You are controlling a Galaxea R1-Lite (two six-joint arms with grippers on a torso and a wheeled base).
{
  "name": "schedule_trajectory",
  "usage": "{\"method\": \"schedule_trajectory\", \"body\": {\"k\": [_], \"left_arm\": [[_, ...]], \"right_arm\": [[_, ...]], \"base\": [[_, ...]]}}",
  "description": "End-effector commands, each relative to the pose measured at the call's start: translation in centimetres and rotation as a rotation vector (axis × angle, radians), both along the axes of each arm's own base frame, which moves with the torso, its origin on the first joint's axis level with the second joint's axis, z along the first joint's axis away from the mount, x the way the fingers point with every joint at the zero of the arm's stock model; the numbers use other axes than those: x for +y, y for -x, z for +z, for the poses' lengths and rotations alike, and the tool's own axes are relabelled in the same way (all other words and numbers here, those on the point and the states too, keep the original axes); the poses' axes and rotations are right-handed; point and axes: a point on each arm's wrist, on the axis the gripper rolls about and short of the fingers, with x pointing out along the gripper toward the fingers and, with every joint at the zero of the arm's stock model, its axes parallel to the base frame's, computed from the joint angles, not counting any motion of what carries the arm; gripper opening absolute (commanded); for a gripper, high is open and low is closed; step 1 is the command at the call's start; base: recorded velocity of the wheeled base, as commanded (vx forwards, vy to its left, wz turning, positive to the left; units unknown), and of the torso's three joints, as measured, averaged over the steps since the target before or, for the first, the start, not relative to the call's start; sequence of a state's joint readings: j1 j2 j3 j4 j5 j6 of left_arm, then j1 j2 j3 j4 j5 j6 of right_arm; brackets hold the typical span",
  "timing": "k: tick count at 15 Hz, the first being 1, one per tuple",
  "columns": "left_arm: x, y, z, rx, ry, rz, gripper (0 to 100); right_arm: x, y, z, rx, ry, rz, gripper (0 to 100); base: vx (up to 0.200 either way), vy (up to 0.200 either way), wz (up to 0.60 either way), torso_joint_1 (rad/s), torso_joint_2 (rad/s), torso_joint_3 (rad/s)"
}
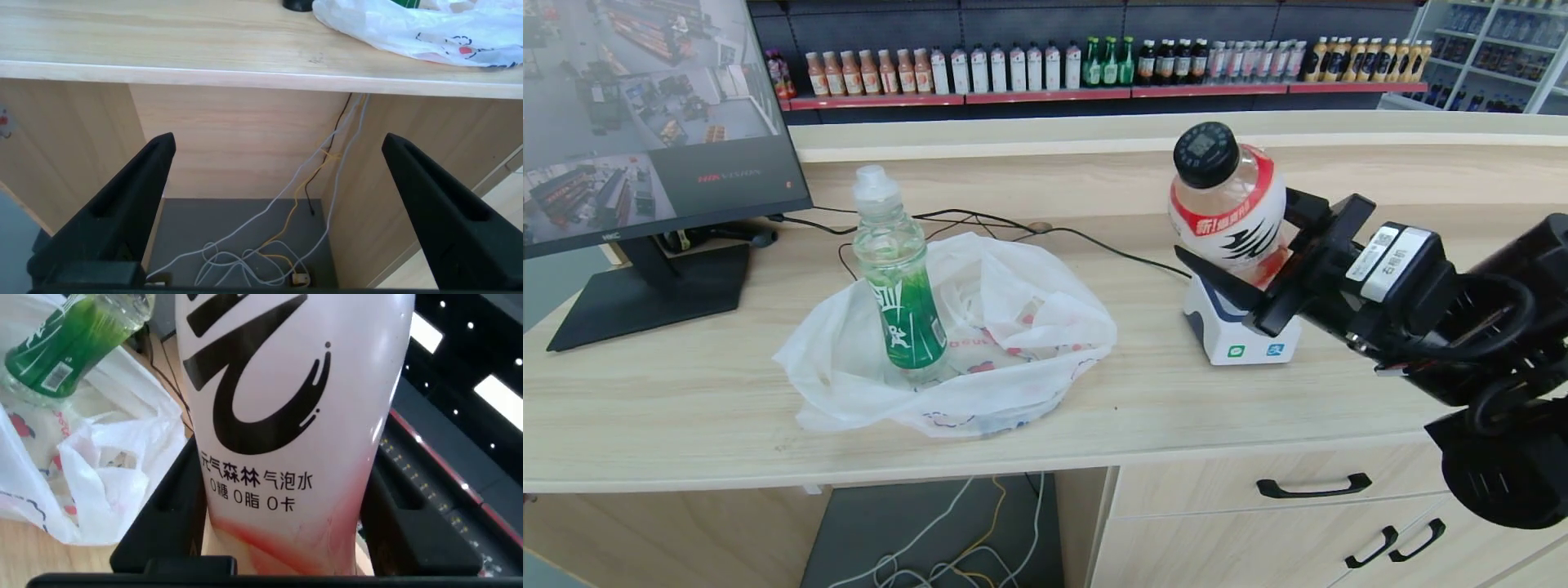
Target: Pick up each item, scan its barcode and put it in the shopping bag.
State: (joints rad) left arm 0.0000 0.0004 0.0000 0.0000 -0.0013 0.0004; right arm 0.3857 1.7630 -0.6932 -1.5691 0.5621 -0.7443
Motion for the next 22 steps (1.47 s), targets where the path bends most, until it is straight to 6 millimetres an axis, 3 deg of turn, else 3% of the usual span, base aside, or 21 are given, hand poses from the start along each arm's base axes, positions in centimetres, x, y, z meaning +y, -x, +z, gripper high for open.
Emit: {"method": "schedule_trajectory", "body": {"k": [1,6,9,15,18,22], "left_arm": [[0.0,0.0,0.0,0.000,0.000,0.001,100],[0.0,0.0,0.0,0.000,0.000,0.000,100],[0.0,0.0,0.0,0.000,0.000,0.000,100],[0.0,0.0,0.0,0.000,0.000,0.000,100],[0.0,0.0,0.0,0.000,0.002,0.000,100],[0.0,0.0,0.0,0.000,0.002,0.000,100]], "right_arm": [[1.9,3.4,1.5,0.083,-0.153,0.022,0],[6.1,8.1,2.9,0.424,-0.598,0.072,0],[5.8,7.9,2.1,0.541,-0.679,0.101,0],[5.5,7.6,-0.6,0.640,-0.640,0.055,0],[4.9,6.7,-0.1,0.624,-0.680,0.041,0],[4.7,6.2,-0.9,0.645,-0.671,0.012,0]], "base": [[0.000,0.000,0.00,0.000,0.00,0.000],[0.000,0.000,0.00,0.000,0.00,0.000],[0.000,0.000,0.00,0.000,0.00,0.000],[0.000,0.000,0.00,0.000,0.00,0.000],[0.000,0.000,0.00,0.000,0.00,0.000],[0.000,0.000,0.00,0.000,0.00,0.000]]}}
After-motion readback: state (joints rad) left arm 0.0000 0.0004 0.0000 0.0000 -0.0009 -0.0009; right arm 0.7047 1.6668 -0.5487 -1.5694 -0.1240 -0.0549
